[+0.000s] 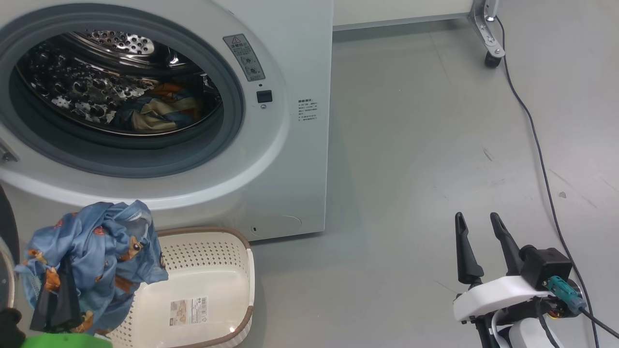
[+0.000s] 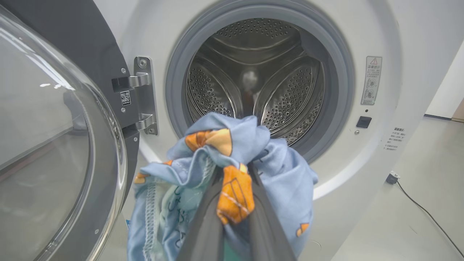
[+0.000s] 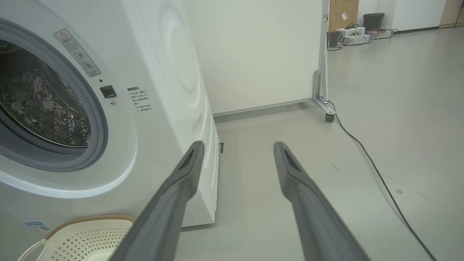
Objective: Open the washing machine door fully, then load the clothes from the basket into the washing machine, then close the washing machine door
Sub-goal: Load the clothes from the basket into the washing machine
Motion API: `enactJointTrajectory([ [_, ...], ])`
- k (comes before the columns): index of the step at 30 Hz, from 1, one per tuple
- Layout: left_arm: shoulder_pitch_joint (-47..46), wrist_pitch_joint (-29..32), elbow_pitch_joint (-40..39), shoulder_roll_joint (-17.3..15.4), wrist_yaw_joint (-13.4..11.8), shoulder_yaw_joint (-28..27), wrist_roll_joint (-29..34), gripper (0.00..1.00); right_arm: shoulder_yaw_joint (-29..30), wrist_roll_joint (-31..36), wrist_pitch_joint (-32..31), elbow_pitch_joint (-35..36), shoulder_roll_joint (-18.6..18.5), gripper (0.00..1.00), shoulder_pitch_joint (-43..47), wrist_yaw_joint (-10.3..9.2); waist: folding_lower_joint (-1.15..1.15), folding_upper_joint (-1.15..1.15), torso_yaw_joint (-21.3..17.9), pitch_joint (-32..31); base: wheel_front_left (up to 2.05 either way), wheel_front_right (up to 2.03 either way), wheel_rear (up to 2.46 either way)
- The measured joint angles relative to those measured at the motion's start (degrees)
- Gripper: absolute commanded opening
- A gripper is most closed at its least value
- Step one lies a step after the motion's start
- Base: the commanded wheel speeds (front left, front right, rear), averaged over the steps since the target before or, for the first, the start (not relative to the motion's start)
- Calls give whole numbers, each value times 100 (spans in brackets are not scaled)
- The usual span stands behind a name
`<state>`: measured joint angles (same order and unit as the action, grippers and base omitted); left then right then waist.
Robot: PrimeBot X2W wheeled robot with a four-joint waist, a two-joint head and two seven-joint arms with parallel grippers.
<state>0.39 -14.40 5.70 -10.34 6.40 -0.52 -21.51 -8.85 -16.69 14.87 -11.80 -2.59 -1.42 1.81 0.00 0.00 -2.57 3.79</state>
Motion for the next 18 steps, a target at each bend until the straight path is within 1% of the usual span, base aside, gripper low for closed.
enactJointTrajectory([
  [6,129,0,-21,133,1,-77,90,0,51,0,0,-3,3,100,23,24,0,0,0,-79,0,0,0],
  [10,238,0,-26,172,1,-104,144,0,93,1,0,-8,3,100,126,25,0,0,6,-170,0,0,0],
  [13,312,0,-62,214,2,-151,193,0,90,1,0,-13,5,100,175,75,0,0,5,-228,0,0,0],
  [18,405,0,-125,277,3,-191,237,0,83,1,-1,-1,7,100,236,76,0,0,-6,-224,0,0,0],
])
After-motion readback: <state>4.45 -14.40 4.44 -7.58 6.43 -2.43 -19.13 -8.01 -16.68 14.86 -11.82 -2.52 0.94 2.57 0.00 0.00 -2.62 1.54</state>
